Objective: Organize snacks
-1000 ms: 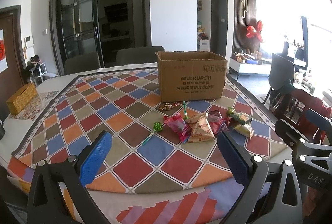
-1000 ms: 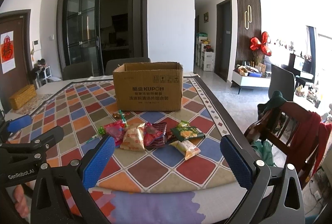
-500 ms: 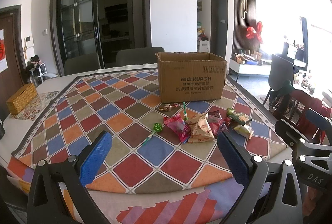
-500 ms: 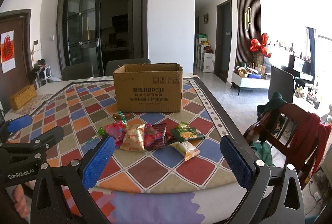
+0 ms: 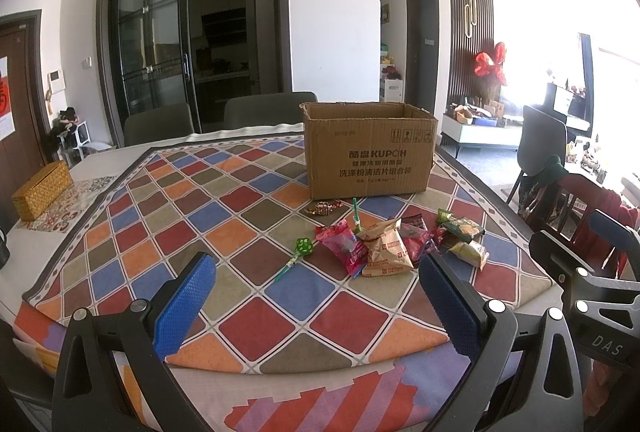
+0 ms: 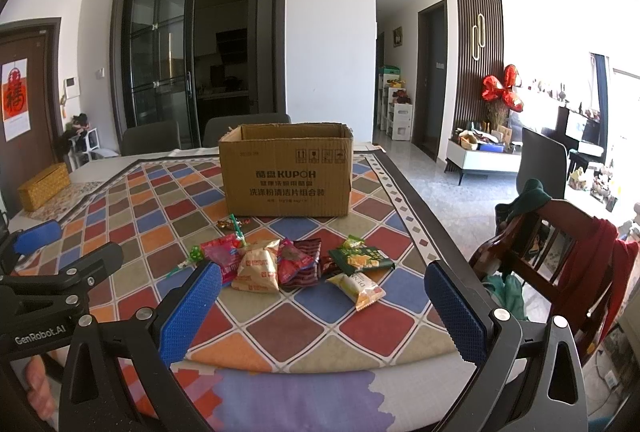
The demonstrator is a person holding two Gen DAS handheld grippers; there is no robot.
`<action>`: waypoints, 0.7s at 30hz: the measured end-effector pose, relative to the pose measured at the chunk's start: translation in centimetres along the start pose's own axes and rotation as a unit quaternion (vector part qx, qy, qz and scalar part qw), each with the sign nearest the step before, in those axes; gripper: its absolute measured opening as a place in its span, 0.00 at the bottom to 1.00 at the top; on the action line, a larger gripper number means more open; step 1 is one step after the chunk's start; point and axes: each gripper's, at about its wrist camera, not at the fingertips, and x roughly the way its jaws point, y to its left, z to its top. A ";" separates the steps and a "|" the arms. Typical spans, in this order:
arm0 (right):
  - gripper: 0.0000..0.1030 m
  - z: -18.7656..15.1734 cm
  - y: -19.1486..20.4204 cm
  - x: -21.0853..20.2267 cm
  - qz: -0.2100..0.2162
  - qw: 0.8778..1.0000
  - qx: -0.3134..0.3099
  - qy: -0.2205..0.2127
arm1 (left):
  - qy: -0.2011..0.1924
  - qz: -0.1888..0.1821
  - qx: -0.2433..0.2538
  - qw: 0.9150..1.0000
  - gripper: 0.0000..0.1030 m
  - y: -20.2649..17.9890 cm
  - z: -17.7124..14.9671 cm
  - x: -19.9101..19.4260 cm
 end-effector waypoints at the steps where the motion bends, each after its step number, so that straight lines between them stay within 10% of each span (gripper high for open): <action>1: 0.99 0.0 0.0 0.0 0.000 1.000 0.000 0.000 | 0.000 0.000 0.000 1.000 1.00 0.0 0.0 0.0; 21: 0.99 -0.4 -0.1 0.5 0.000 1.000 0.000 -0.002 | 0.003 -0.007 0.007 1.000 1.00 -0.2 0.3 0.3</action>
